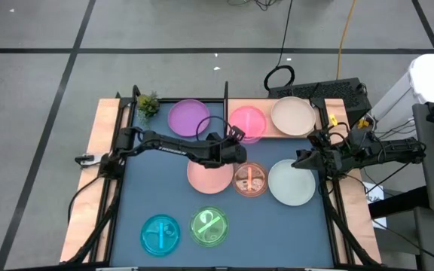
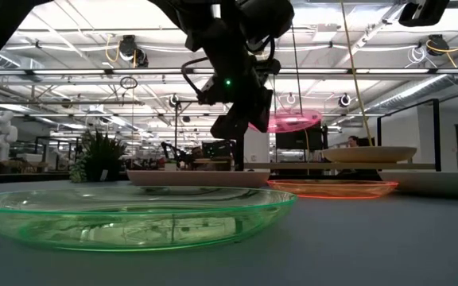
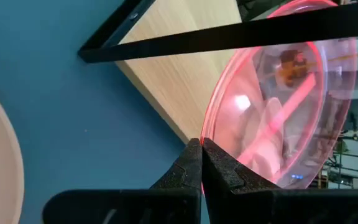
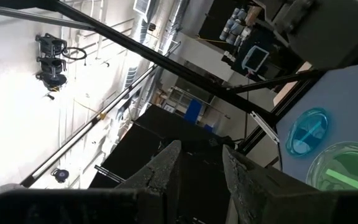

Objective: Place and stack plates onto a shelf
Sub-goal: Put the transparent pink plate on the shelf

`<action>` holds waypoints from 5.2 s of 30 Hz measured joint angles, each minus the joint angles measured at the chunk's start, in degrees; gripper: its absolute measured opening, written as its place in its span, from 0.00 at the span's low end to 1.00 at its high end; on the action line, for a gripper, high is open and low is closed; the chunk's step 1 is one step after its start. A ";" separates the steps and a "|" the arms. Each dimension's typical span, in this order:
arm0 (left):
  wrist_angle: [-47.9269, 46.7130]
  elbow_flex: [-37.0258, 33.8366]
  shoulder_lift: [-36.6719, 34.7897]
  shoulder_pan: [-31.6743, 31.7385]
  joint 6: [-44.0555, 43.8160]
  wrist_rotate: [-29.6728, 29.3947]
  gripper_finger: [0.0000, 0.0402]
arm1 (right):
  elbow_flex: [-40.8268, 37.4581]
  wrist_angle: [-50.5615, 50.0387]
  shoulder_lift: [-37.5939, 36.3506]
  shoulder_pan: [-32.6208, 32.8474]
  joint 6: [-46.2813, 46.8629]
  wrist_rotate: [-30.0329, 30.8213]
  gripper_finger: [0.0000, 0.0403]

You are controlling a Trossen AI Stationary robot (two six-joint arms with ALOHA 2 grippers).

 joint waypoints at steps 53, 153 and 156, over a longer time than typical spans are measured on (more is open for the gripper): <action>9.86 -0.02 5.17 4.04 -1.92 3.94 0.09 | 0.00 0.02 0.02 -0.02 -0.89 0.20 0.25; -7.42 -16.92 -40.81 -4.46 77.65 23.55 0.09 | 29.15 -35.40 65.32 -24.09 -81.61 13.94 0.00; -8.23 -16.92 -40.81 -4.53 74.75 23.49 0.09 | 29.15 -35.11 66.67 -24.99 -82.70 14.01 0.00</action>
